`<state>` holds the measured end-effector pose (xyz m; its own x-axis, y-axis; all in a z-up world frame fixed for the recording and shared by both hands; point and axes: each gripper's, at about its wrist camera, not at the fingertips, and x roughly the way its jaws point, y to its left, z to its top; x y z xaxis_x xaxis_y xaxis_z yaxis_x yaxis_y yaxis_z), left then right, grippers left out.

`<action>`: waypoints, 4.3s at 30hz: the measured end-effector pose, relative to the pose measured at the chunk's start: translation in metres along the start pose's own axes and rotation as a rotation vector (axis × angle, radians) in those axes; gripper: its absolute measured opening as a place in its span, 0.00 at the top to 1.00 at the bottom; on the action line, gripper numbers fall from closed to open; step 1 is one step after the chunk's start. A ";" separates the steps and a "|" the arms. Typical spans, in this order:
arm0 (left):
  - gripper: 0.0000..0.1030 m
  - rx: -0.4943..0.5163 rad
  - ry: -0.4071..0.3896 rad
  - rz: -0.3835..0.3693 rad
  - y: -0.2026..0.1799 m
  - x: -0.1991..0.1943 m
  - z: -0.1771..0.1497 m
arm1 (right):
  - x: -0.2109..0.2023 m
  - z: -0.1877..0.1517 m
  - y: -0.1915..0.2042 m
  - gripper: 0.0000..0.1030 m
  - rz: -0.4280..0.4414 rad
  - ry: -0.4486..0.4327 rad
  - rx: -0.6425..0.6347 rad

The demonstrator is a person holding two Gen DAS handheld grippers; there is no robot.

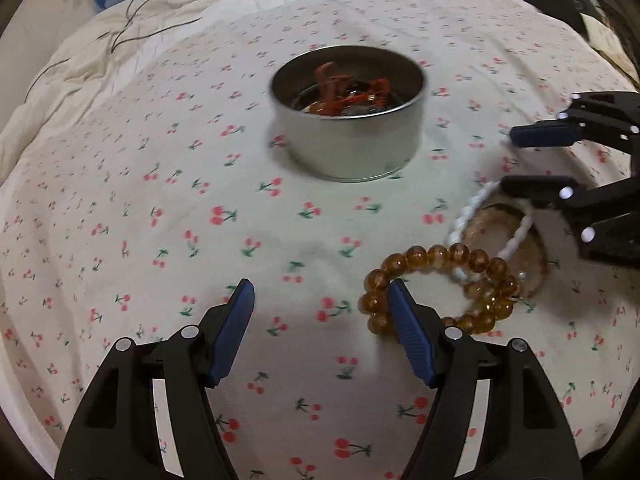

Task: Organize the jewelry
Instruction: 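Move both open grippers from the tin to the amber and white bead bracelets, then grasp the amber bead bracelet with the left gripper while the right gripper grasps the white bead bracelet, then carry both bead bracelets over the silver tin and open both grippers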

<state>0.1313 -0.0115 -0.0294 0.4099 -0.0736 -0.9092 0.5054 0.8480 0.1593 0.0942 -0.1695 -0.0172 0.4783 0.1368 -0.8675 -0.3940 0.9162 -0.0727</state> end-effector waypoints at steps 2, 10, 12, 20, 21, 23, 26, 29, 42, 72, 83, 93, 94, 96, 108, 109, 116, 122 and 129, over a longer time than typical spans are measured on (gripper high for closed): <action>0.35 -0.017 0.013 0.037 0.005 0.003 0.001 | -0.001 0.000 -0.006 0.61 -0.046 0.000 0.008; 0.35 -0.004 0.011 -0.064 -0.003 0.005 0.000 | -0.003 0.000 -0.011 0.61 0.004 0.003 0.024; 0.35 0.020 -0.001 -0.053 -0.010 0.005 0.000 | -0.001 0.000 -0.010 0.61 0.032 0.009 0.021; 0.40 -0.061 0.029 -0.005 0.013 0.007 -0.001 | 0.002 -0.002 -0.027 0.61 -0.107 0.021 0.051; 0.40 -0.072 0.028 -0.021 0.014 0.008 -0.001 | 0.000 -0.002 -0.029 0.61 -0.074 0.017 0.068; 0.40 -0.059 0.030 -0.043 0.010 0.009 -0.001 | 0.000 -0.001 -0.028 0.61 -0.018 0.015 0.073; 0.46 -0.024 0.020 -0.074 0.000 0.008 -0.002 | 0.007 -0.003 -0.018 0.61 -0.026 0.035 0.024; 0.68 -0.001 0.017 -0.092 -0.007 0.007 -0.001 | 0.008 -0.003 -0.017 0.63 -0.014 0.032 0.026; 0.90 -0.116 -0.071 -0.078 0.022 -0.020 0.006 | -0.012 0.005 -0.056 0.92 0.080 -0.081 0.218; 0.90 -0.118 -0.209 -0.132 0.018 -0.063 0.030 | -0.069 0.015 -0.072 0.92 0.329 -0.381 0.328; 0.90 -0.144 -0.324 -0.178 0.014 -0.093 0.059 | -0.070 0.019 -0.071 0.92 0.377 -0.412 0.348; 0.90 -0.197 -0.363 -0.222 0.014 -0.087 0.087 | -0.067 0.016 -0.072 0.92 0.400 -0.411 0.375; 0.90 -0.204 -0.370 -0.233 0.015 -0.086 0.088 | -0.068 0.016 -0.073 0.92 0.402 -0.415 0.381; 0.90 -0.225 -0.383 -0.252 0.018 -0.083 0.093 | -0.068 0.015 -0.075 0.92 0.408 -0.418 0.391; 0.89 -0.309 -0.157 -0.157 0.028 -0.011 0.103 | -0.067 0.021 -0.076 0.92 0.442 -0.418 0.406; 0.85 -0.303 -0.168 -0.151 0.028 -0.015 0.104 | -0.068 0.024 -0.076 0.92 0.451 -0.424 0.407; 0.57 -0.334 -0.220 -0.081 0.041 -0.037 0.101 | -0.057 0.060 -0.064 0.92 0.545 -0.427 0.411; 0.51 -0.447 -0.238 -0.022 0.069 -0.043 0.090 | -0.021 0.080 -0.046 0.92 0.640 -0.343 0.441; 0.49 -0.451 -0.257 0.040 0.072 -0.048 0.085 | -0.015 0.083 -0.031 0.61 0.308 -0.286 0.342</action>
<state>0.2120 0.0087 0.0586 0.6241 -0.1153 -0.7728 0.1313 0.9905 -0.0418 0.1645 -0.1683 0.0388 0.5946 0.4719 -0.6510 -0.2944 0.8812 0.3699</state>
